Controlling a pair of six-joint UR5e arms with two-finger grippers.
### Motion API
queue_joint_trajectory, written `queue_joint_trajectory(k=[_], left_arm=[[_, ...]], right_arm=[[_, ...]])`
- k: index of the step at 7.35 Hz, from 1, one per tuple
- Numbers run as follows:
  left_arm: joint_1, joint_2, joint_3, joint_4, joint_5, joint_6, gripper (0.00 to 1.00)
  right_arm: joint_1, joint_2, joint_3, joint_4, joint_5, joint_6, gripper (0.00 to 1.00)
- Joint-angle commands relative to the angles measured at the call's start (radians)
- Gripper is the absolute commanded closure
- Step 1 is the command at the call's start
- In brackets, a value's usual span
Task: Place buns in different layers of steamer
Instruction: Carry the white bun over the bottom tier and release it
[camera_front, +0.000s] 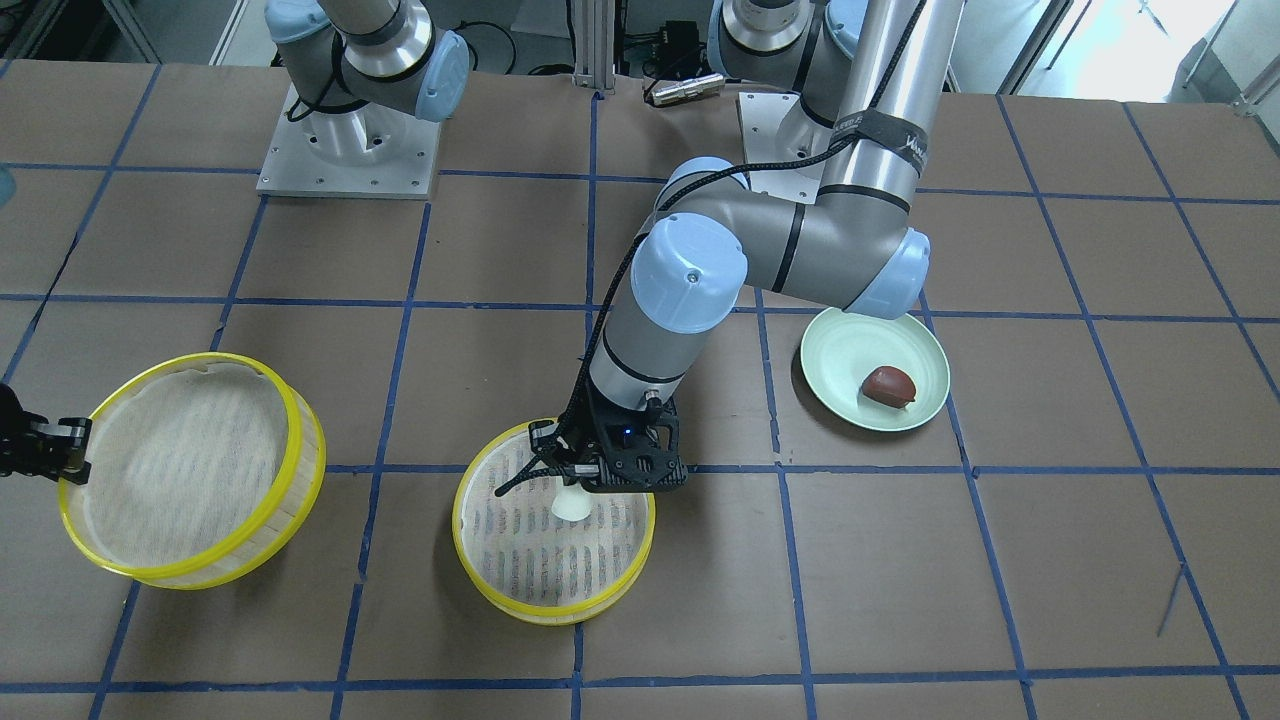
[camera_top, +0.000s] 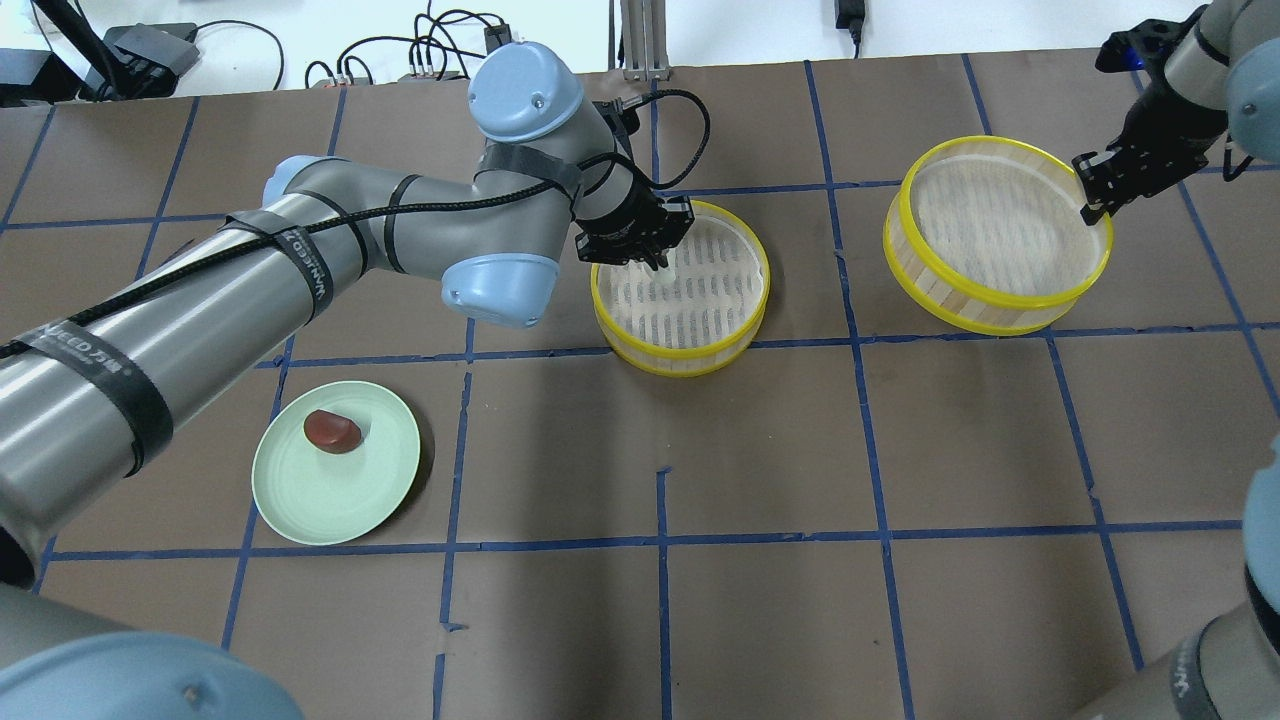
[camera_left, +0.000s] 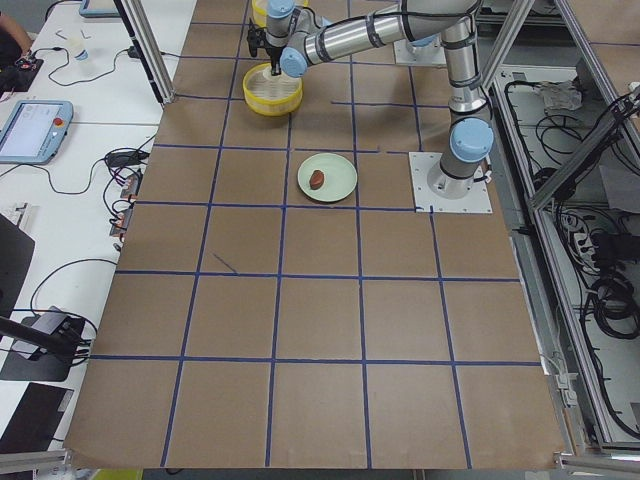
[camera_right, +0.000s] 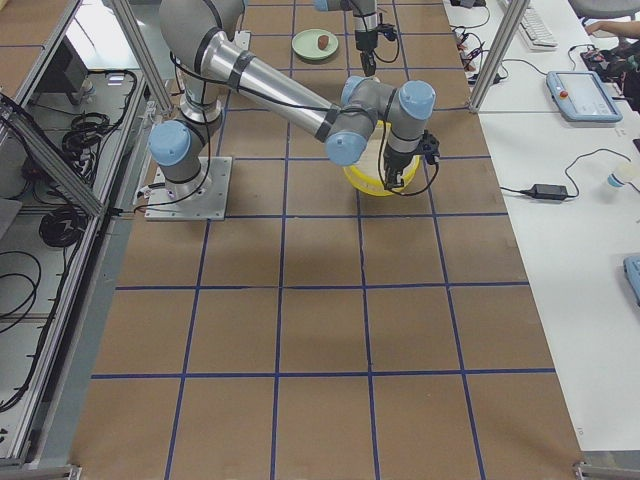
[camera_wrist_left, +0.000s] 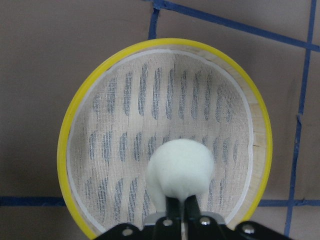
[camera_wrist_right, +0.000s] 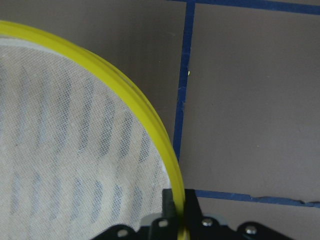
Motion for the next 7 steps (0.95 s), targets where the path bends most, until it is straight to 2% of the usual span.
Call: queue_joint_trajectory(k=[1,4,5,6,7], left_arm=[[-0.005,-0.007,0.008,0.003,0.0,-0.048,0.0],[-0.005,0.019,0.007,0.002,0.001,-0.043,0.0],[0.009,0.048,-0.005,0.001,0.01,0.035,0.0],[0.047,0.084,-0.025,-0.025,0.091,0.137,0.0],[0.102,0.12,-0.06,-0.089,0.124,0.198,0.0]], right_arm=[[0.0,0.0,0.001,0.0,0.001,0.005,0.93],[0.011,-0.009,-0.001,0.002,0.005,0.029,0.93],[0.029,-0.013,-0.005,0.008,0.001,0.145,0.93],[0.094,-0.017,-0.002,0.018,-0.007,0.238,0.93],[0.206,-0.026,-0.001,0.023,-0.01,0.402,0.93]])
